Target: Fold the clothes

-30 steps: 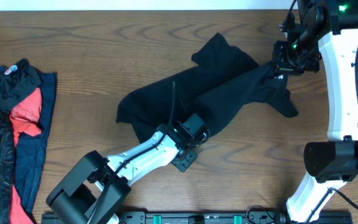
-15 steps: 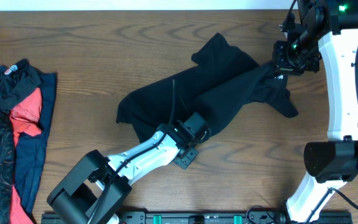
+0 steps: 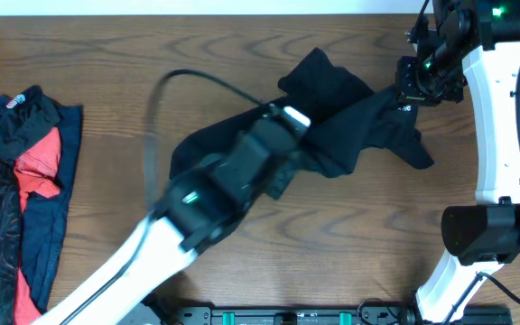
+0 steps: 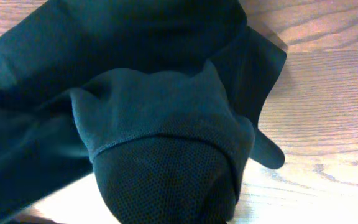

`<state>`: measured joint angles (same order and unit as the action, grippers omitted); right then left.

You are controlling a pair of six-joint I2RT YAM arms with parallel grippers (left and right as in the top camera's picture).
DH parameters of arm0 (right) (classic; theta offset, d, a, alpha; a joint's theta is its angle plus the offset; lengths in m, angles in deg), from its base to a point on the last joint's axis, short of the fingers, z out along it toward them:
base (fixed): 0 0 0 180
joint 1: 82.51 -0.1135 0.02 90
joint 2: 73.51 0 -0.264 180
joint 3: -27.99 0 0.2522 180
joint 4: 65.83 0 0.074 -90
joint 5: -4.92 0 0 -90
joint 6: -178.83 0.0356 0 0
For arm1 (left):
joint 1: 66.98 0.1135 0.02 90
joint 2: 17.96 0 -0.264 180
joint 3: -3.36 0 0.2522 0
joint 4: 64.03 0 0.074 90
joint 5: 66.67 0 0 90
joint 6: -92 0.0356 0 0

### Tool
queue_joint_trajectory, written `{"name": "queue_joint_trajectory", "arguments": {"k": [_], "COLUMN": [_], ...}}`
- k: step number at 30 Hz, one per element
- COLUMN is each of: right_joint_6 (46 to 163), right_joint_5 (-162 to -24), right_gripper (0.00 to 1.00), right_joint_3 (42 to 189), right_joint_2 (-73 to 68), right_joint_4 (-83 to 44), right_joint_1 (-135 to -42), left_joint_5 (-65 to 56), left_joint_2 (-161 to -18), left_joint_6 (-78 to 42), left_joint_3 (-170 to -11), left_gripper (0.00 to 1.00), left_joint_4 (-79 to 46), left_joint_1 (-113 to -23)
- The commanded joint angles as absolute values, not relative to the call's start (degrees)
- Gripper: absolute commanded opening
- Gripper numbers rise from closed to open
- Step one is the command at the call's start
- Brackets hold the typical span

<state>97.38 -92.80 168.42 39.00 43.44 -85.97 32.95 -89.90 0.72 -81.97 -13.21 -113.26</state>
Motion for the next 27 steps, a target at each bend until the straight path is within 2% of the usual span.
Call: {"name": "queue_joint_trajectory", "arguments": {"k": [1,7,11,20,27], "right_joint_6": [97.27,96.01,97.64,95.59,92.99], "right_joint_5": [-92.60,-87.73,-80.71,-77.37,-74.42], "right_gripper": [0.01,0.01,0.01,0.01,0.01], "right_joint_3": [169.08,169.10,169.41,179.02,192.73], "right_joint_2": [39.33,39.33,39.31,39.22,38.67], "right_joint_4": [43.26,39.55,32.82,18.85,13.30], "right_joint_1": [-86.69,-86.69,-85.86,-81.90,-81.71], "left_joint_5": [35.58,42.90,42.96,38.68,35.73], "left_joint_2": [-84.86,-79.22,-79.46,-85.01,-86.74], "left_joint_6": [1.94,1.74,1.20,-1.05,0.26], "left_joint_3": [-82.17,-82.17,-82.17,-82.24,-84.86], "left_gripper": [0.06,0.06,0.06,0.06,0.06], "left_joint_4": [-12.53,-12.56,-12.78,-18.02,-22.55], "left_joint_1": [-112.19,-103.95,-93.92,-73.76,-69.79]}}
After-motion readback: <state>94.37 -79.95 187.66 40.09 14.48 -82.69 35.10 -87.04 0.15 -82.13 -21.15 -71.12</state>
